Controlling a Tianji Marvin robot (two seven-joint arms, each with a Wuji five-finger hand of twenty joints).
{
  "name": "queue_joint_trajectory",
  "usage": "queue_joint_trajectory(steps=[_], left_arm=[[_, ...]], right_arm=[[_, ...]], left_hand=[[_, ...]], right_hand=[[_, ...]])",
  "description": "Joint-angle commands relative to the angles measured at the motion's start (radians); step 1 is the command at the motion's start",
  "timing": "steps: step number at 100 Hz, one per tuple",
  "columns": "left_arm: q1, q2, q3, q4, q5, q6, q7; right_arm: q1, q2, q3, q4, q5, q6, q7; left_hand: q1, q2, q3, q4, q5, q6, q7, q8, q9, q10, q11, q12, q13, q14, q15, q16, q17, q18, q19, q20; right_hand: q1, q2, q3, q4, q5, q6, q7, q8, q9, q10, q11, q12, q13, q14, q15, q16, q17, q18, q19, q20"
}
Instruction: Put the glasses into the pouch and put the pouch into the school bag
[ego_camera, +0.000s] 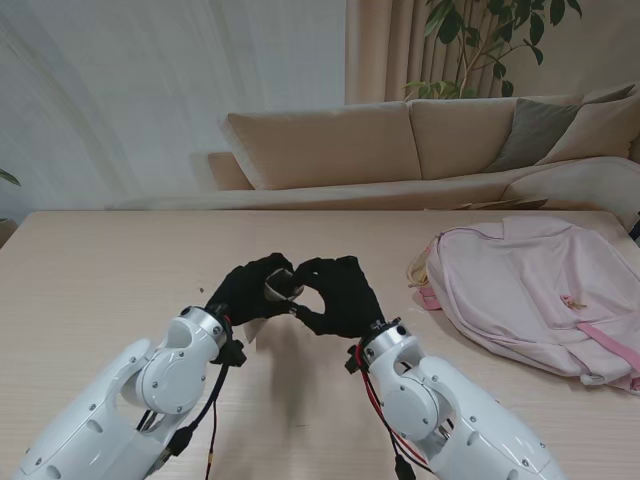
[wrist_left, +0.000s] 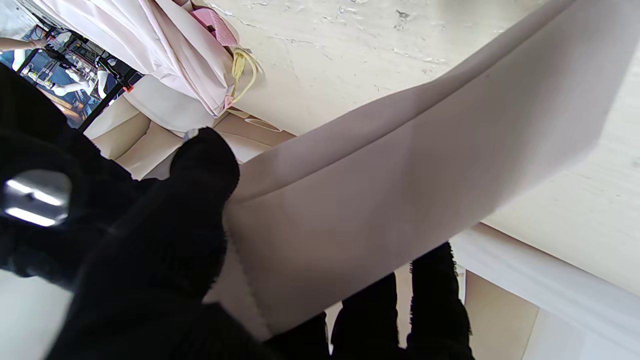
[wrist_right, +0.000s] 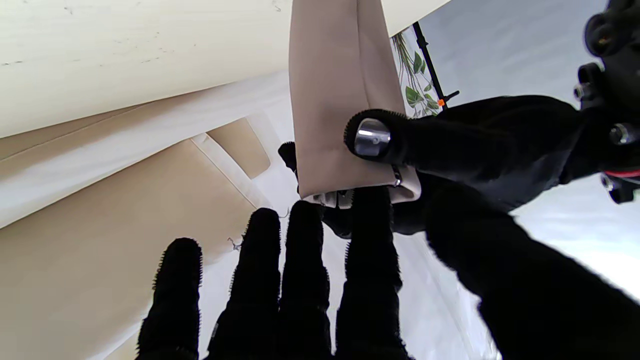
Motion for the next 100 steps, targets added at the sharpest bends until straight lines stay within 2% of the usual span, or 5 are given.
queue_joint_trajectory(steps=[1, 20, 34, 52, 100], left_arm=[[0.007, -0.008, -0.005, -0.014, 0.002, -0.003, -0.01], [0.032, -0.007, -0.025, -0.024, 0.01, 0.0, -0.008], [0.048, -0.006, -0.04, -0.038, 0.015, 0.0, -0.005], [0.046, -0.005, -0.042, -0.041, 0.018, 0.005, -0.009], [0.011, -0.009, -0.013, -0.022, 0.003, 0.022, -0.009]], right_arm=[[-0.021, 0.001, 0.019, -0.011, -0.003, -0.028, -0.007], [-0.074, 0.026, 0.14, -0.043, -0.089, -0.062, -0.002], [-0.128, 0.048, 0.242, -0.058, -0.141, 0.022, 0.077], [-0.171, 0.06, 0.33, -0.021, -0.189, 0.151, 0.123], [-0.128, 0.072, 0.38, 0.201, -0.275, 0.323, 0.08]], left_hand=[[0.026, 0.126, 0.021, 0.022, 0.052, -0.04, 0.092, 0.048, 0.003, 0.007, -0.003, 0.007, 0.009, 0.018, 0.004, 0.011, -0.016, 0.025, 0.017, 0.011], [0.038, 0.132, 0.008, 0.021, 0.054, -0.041, 0.095, 0.048, 0.006, 0.007, -0.003, 0.007, 0.011, 0.018, 0.006, 0.013, -0.015, 0.027, 0.018, 0.012], [0.042, 0.134, 0.0, 0.022, 0.055, -0.042, 0.096, 0.049, 0.005, 0.008, -0.005, 0.006, 0.01, 0.02, 0.007, 0.013, -0.016, 0.027, 0.018, 0.012], [0.044, 0.135, -0.006, 0.024, 0.053, -0.041, 0.094, 0.049, 0.004, 0.006, -0.006, 0.006, 0.008, 0.017, 0.006, 0.013, -0.016, 0.027, 0.018, 0.012], [0.046, 0.134, -0.012, 0.027, 0.053, -0.042, 0.091, 0.051, 0.003, 0.007, -0.005, 0.007, 0.008, 0.018, 0.007, 0.013, -0.017, 0.028, 0.017, 0.012]], right_hand=[[-0.023, 0.021, -0.052, 0.022, -0.084, -0.056, 0.015, 0.021, -0.048, 0.046, 0.024, 0.011, -0.04, 0.01, 0.024, 0.015, -0.016, -0.022, -0.024, -0.01], [0.034, -0.056, -0.177, 0.03, -0.325, 0.036, 0.086, 0.05, -0.12, 0.062, 0.066, 0.017, -0.072, 0.029, 0.03, 0.015, -0.022, -0.014, -0.065, -0.018], [0.021, -0.165, -0.195, 0.016, -0.4, 0.128, 0.071, 0.018, -0.185, 0.071, 0.05, 0.004, -0.104, 0.036, -0.014, -0.008, -0.034, -0.009, -0.155, -0.02], [-0.072, -0.34, -0.035, -0.029, -0.469, 0.172, 0.054, -0.015, -0.264, 0.076, 0.04, -0.013, -0.143, 0.039, -0.069, -0.039, -0.042, -0.01, -0.278, 0.082], [-0.152, -0.524, 0.115, -0.077, -0.537, 0.256, 0.035, -0.054, -0.271, 0.107, -0.075, -0.06, -0.164, 0.056, -0.103, -0.058, -0.041, -0.009, -0.346, 0.175]])
